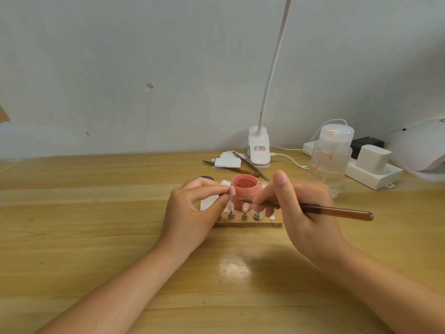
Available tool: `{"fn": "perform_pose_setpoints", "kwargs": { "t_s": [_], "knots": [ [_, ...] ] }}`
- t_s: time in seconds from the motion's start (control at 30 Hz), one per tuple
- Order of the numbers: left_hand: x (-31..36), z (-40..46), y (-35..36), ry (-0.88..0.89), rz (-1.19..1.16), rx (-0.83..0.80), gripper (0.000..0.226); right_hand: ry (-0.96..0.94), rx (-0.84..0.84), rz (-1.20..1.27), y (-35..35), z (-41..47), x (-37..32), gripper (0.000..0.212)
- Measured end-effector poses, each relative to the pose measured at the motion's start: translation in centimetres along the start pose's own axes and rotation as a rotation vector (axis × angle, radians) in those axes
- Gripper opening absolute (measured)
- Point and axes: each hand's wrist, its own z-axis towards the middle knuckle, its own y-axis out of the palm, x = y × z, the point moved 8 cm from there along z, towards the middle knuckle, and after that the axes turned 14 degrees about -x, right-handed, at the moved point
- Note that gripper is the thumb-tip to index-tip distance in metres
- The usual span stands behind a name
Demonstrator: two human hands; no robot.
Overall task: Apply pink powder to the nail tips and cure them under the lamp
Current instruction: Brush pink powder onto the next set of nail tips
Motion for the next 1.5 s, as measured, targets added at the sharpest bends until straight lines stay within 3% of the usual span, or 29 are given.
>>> {"fn": "perform_pose_setpoints", "kwargs": {
  "t_s": [0.1,0.5,0.9,1.5],
  "knots": [
    [-0.2,0.0,0.0,-0.017,0.004,0.01,0.026,-0.019,-0.017,-0.049,0.2,0.1,-0.3,0.049],
    [-0.3,0.0,0.0,-0.029,0.017,0.008,0.028,0.007,0.014,0.027,-0.1,0.0,0.2,0.053],
    [-0.4,0.0,0.0,-0.031,0.024,0.0,0.026,-0.005,-0.006,-0.051,0.1,0.3,-0.1,0.049],
    [-0.1,0.0,-0.2,0.018,0.04,0.029,0.024,0.142,0.084,0.191,-0.2,0.1,1.0,0.048]
  ]
}}
